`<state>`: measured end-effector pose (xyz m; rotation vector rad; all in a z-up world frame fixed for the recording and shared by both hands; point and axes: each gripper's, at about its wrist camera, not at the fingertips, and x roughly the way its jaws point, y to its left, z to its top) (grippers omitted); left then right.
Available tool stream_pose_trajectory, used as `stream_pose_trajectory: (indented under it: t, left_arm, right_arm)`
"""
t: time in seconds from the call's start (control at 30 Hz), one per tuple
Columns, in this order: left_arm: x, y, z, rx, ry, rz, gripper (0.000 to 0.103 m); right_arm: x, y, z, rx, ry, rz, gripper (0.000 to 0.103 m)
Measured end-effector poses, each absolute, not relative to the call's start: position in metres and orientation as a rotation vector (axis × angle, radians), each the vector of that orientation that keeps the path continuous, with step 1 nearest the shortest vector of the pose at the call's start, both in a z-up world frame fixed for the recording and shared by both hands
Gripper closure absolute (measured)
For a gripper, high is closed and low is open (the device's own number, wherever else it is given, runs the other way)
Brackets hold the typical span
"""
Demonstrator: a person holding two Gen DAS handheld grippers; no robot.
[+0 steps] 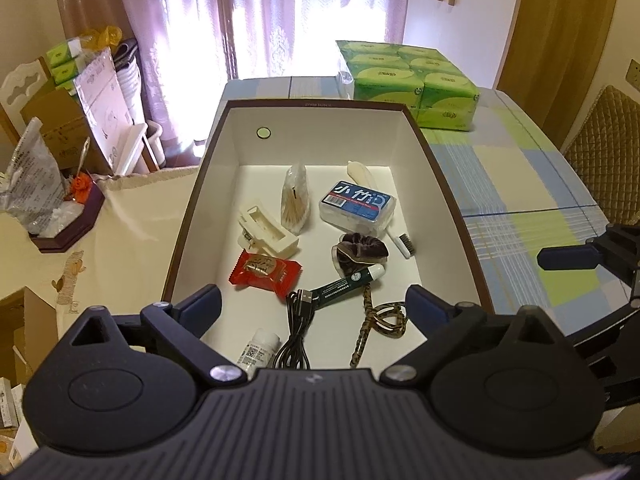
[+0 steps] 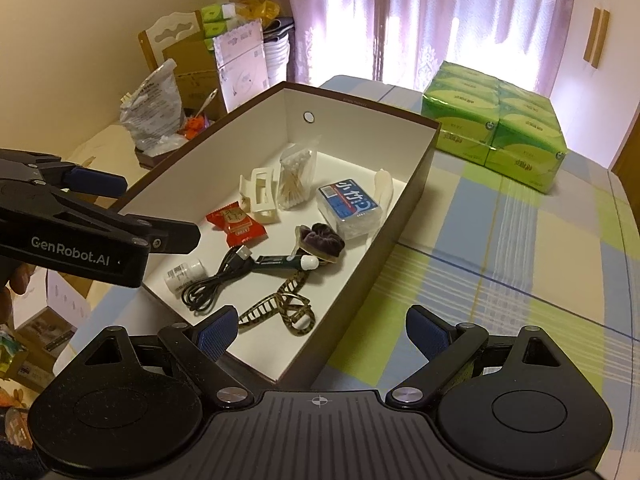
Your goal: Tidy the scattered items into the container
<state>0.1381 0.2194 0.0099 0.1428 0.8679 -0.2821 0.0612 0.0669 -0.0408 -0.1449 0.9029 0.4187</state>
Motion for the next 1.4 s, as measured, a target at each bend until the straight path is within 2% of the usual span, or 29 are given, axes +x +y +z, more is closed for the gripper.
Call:
stream_pose_trajectory:
  t: [1.4]
  left_arm:
    - [0.046, 0.165, 0.022, 0.115, 0.897, -0.034, 0.002]
  right_arm:
    - [0.016, 0.006, -0.025, -0.202, 0.857, 0.602, 0.007]
